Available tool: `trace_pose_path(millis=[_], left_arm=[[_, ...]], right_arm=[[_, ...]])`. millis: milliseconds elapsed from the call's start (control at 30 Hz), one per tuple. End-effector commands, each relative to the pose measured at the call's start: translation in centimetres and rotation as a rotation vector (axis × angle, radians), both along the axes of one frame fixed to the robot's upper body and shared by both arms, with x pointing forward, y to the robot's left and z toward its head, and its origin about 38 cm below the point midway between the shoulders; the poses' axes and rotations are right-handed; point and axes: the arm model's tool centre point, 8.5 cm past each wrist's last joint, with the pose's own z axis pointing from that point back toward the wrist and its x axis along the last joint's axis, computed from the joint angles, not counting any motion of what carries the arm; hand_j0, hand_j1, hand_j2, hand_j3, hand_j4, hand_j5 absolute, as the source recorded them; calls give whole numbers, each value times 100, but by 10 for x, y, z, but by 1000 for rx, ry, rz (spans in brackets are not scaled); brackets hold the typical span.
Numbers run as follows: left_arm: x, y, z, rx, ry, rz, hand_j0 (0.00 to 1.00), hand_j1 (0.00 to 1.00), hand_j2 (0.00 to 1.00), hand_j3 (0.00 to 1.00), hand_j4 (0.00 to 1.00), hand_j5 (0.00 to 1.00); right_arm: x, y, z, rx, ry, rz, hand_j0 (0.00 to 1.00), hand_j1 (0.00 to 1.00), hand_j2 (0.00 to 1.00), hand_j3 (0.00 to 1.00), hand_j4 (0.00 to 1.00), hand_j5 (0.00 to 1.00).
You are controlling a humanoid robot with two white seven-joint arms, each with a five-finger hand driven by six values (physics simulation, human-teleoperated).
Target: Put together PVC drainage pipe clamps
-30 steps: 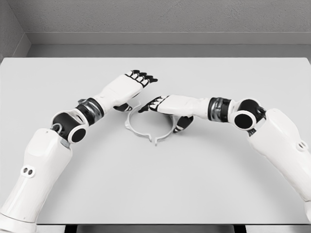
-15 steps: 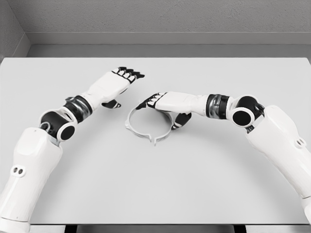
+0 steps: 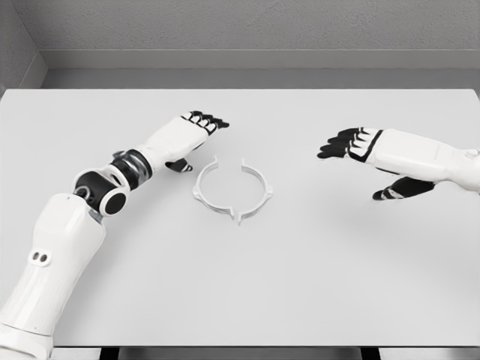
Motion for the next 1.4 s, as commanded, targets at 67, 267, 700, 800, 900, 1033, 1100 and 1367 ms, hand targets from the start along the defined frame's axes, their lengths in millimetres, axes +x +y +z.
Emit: trace_pose_path(millis=[67,267,700,800,900,1033,1100,1367], left_arm=[[-4,-15,-5,-4,13,-32,100,100,100,100,100,100],[-5,-26,-5,-18,14,-46,100,100,100,100,100,100],[-12,-36,8,-40,-26,-73,100,100,100,100,100,100],[-13,-38,9,-44,-26,-77,100,100,100,100,100,100],[-14,-42,8,-45,-24,-86,100,100,100,100,100,100],[-12,-41,11,-54,-30,-79,100,100,100,100,100,100],[-3,-25,21,-72,-45,-40,100,100,100,100,100,100],[-8,72,40,-284,-54,55,100,100,100,100,100,100]], right_arm=[[2,-9,9,20,0,-26,100,100,100,100,100,100],[-1,-12,13,-10,-10,-26,100,100,100,100,100,100],[0,-18,30,-52,-45,-27,100,100,100,100,100,100],[-1,-13,26,-49,-40,-16,100,100,100,100,100,100],[-2,-12,26,-51,-40,-13,100,100,100,100,100,100],[-2,-14,28,-57,-44,-15,100,100,100,100,100,100],[-3,-13,26,-57,-38,-14,100,100,100,100,100,100],[-2,-14,29,-62,-49,-16,100,100,100,100,100,100]])
